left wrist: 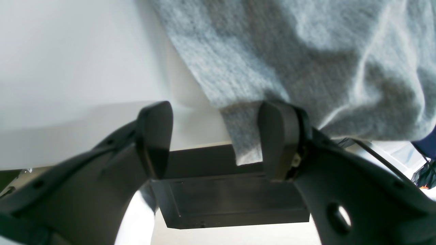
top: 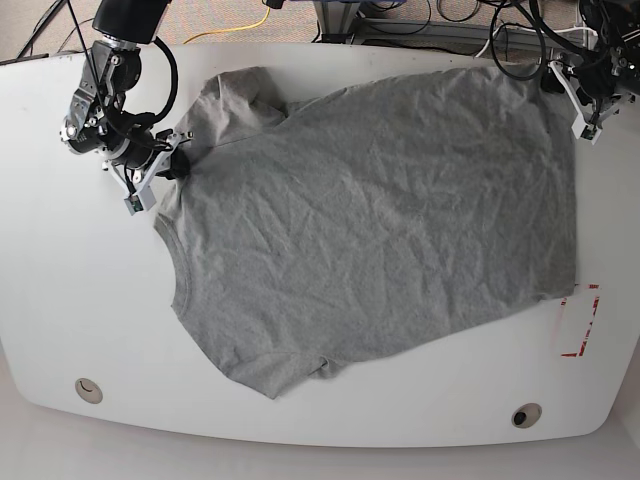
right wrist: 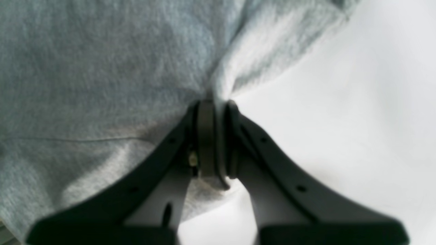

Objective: Layout the t-shirt on the table in an organized manner, then fold the t-shirt properly
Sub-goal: 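Pull the shirt taut between both grippers, then fold the shoulder edge over toward the hem with both grippers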

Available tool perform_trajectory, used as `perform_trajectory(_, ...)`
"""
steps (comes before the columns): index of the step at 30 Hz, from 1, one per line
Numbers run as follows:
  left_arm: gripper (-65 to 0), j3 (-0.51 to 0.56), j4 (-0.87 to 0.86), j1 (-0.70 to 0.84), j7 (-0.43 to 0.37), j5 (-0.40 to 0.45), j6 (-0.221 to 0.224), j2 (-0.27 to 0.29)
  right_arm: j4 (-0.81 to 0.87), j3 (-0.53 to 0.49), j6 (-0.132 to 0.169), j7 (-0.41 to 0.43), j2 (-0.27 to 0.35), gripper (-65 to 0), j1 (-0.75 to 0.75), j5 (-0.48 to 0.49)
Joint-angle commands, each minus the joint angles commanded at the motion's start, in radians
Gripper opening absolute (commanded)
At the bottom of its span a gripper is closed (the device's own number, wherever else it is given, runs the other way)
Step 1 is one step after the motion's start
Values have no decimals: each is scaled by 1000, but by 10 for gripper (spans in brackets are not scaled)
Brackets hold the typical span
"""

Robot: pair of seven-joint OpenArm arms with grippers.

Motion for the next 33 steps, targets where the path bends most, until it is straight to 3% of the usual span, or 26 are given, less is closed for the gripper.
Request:
perform_trajectory(3,-315,0,0,2,2,3,0,0,0,0,0,0,0,-595,0,0)
perform_trajectory(5,-407,0,0,2,2,5,0,-2,0,0,0,0,0,-595,2,0)
perform_trajectory(7,-564,-3,0,0,2,6,0,-5,0,0,0,0,0,-595,2,0)
perform_trajectory(9,-649,-5,-2,-3,2,6,0,-5,0,0,0,0,0,-595,2,0)
perform_trajectory(16,-650,-48,3,-3,3,2,0,-6,0,0,0,0,0,-595,3,0)
perform_trajectory(23,-650,-104,169,0,14,0,0,-5,78,0,0,-5,-2,-595,0,2)
perform_trajectory(33,-649,-163,242,-94,161,0,0,-6,276,0,0,-95,-43,-595,29,3)
